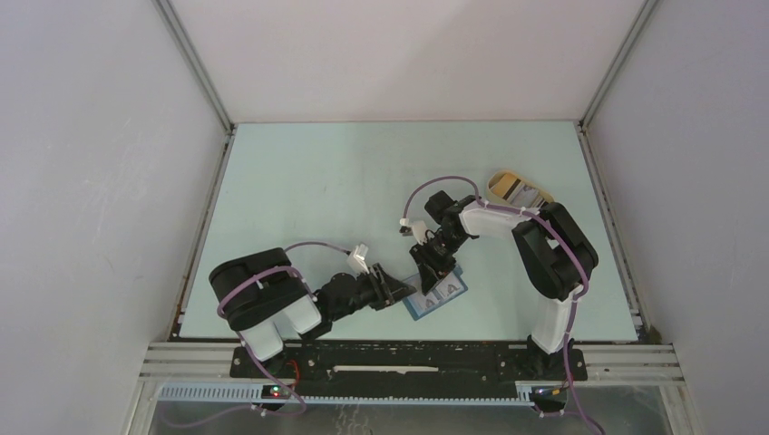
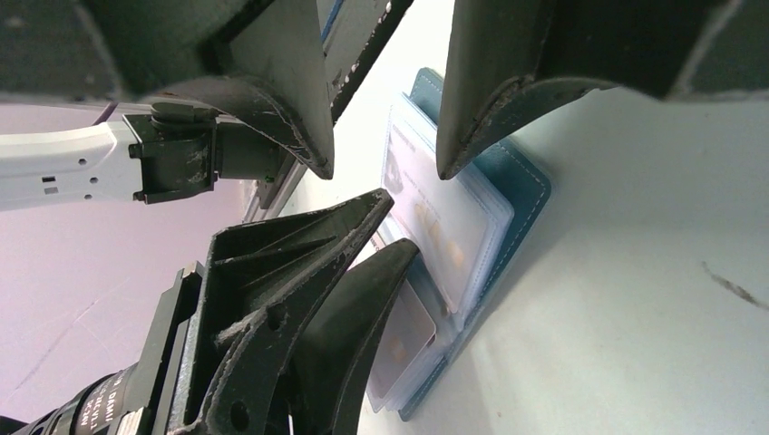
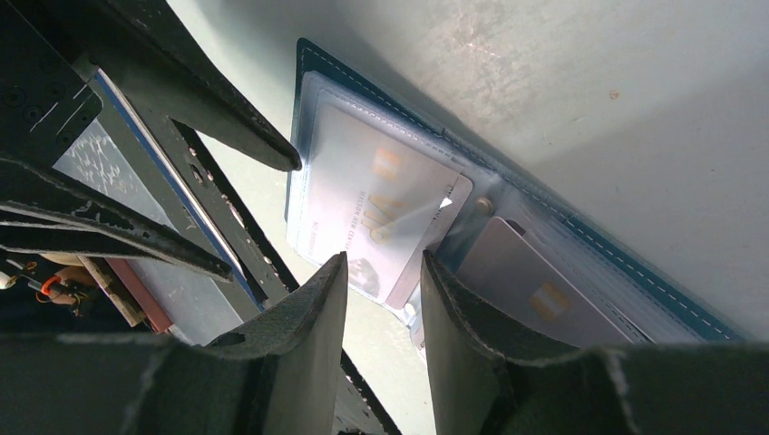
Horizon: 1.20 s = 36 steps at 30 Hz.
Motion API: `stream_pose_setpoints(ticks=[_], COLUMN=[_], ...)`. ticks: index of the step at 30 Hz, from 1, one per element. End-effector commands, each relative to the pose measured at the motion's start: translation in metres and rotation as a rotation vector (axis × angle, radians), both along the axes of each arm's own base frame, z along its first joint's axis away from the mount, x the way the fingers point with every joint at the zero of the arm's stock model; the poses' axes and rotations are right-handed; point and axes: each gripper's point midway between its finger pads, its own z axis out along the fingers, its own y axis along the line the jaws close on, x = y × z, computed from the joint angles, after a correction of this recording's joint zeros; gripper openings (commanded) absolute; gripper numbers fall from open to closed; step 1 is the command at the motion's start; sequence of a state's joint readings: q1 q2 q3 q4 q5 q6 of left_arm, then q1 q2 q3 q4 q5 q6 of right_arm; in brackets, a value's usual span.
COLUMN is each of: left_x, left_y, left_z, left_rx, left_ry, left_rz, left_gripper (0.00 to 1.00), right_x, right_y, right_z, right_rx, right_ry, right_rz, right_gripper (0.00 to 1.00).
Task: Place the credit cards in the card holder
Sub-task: Turn over the card slot in the card holder.
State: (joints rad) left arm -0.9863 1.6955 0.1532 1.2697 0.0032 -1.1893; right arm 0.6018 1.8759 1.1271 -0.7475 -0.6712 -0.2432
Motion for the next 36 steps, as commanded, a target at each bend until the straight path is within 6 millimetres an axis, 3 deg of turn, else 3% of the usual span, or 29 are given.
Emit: stream_pose_setpoints(ticks=[1,16,28,36], left_x=[0.001,0.005,0.016,0.02], left_y=[0.007,0.004,-0.005,-0.013], left_z=[-0.001,-0.011,-0.004,0.006], left_rx=[0.006,0.014,-0.033,-0.067], left_ry=[-0.003,0.02,0.029,0.006], left_rz=[0.029,0.033,0.026,0.001], left_gripper=[0.51,0.51,0.48,0.38], right_x=[0.006,0.006,0.005,0.008], right_y=[-0.002,-0.002,-0.001,0.002], right_z=[-0.004,-0.003,-0.003,0.021], right_rx=[-0.023,-0.021,-0.017,0.067], right_ry=[-0.012,-0.01,-0.007,-0.02], right_rz=[0.002,0.001,0.006,0.009], right_gripper=[0.45,0.45,0.45,0.53])
